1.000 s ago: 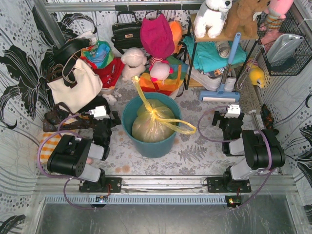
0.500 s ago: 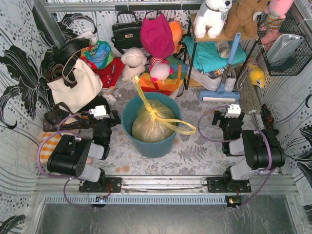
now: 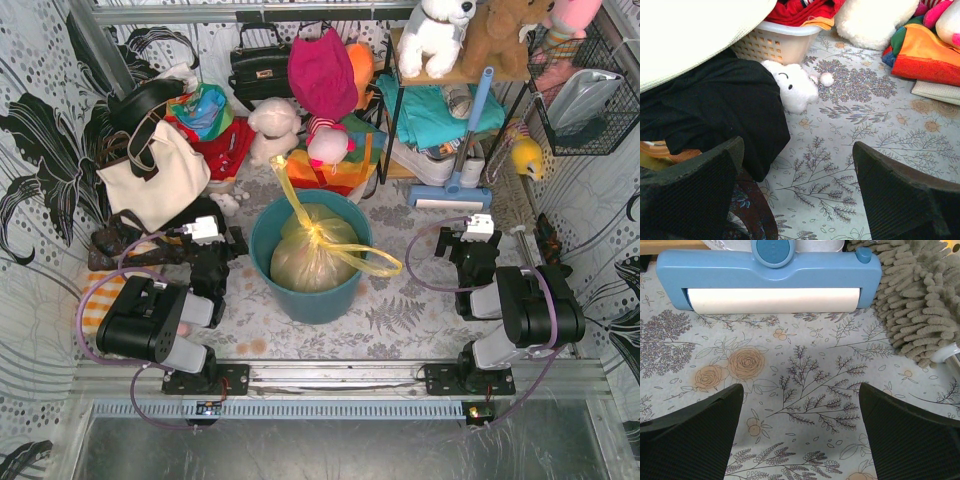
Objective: Tie the trash bag
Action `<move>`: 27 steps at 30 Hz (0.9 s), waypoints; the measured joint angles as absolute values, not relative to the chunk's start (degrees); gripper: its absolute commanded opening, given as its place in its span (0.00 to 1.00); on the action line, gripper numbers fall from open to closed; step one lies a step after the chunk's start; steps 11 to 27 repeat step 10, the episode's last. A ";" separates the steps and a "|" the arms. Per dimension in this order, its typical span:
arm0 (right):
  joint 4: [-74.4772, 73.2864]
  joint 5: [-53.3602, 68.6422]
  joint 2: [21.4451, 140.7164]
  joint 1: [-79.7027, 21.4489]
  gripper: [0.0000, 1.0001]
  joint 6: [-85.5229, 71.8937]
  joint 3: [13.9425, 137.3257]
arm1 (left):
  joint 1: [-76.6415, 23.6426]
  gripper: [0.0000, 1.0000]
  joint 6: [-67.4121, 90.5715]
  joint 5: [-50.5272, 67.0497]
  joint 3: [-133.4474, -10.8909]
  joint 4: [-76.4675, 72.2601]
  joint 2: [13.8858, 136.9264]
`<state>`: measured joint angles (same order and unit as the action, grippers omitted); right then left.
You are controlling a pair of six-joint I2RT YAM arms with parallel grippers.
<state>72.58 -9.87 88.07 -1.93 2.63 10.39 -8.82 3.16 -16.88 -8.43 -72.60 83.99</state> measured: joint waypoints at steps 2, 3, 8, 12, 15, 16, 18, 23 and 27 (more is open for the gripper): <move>72.58 -9.87 88.07 -1.93 0.97 2.63 10.39 | -8.82 0.98 3.16 -16.88 -8.43 -72.60 83.99; 72.58 -9.87 88.07 -1.93 0.97 2.63 10.39 | -8.82 0.98 3.16 -16.88 -8.43 -72.62 83.99; 72.58 -9.87 88.07 -1.93 0.97 2.63 10.39 | -8.82 0.98 3.18 -16.88 -8.56 -72.36 83.99; 72.58 -9.87 88.07 -1.93 0.97 2.63 10.39 | -8.47 0.98 3.20 -16.64 -8.91 -71.96 83.99; 72.58 -9.87 88.07 -1.93 0.97 2.63 10.39 | -8.47 0.98 3.20 -16.64 -8.91 -71.96 83.99; 72.58 -9.87 88.07 -1.93 0.97 2.63 10.39 | -8.47 0.98 3.20 -16.64 -8.91 -71.96 83.99; 72.58 -9.87 88.07 -1.93 0.97 2.63 10.39 | -8.47 0.98 3.20 -16.64 -8.91 -71.96 83.99; 72.58 -9.87 88.07 -1.93 0.97 2.63 10.39 | -8.47 0.98 3.20 -16.64 -8.91 -71.96 83.99; 72.58 -9.87 88.07 -1.93 0.97 2.63 10.39 | -8.47 0.98 3.20 -16.64 -8.91 -71.96 83.99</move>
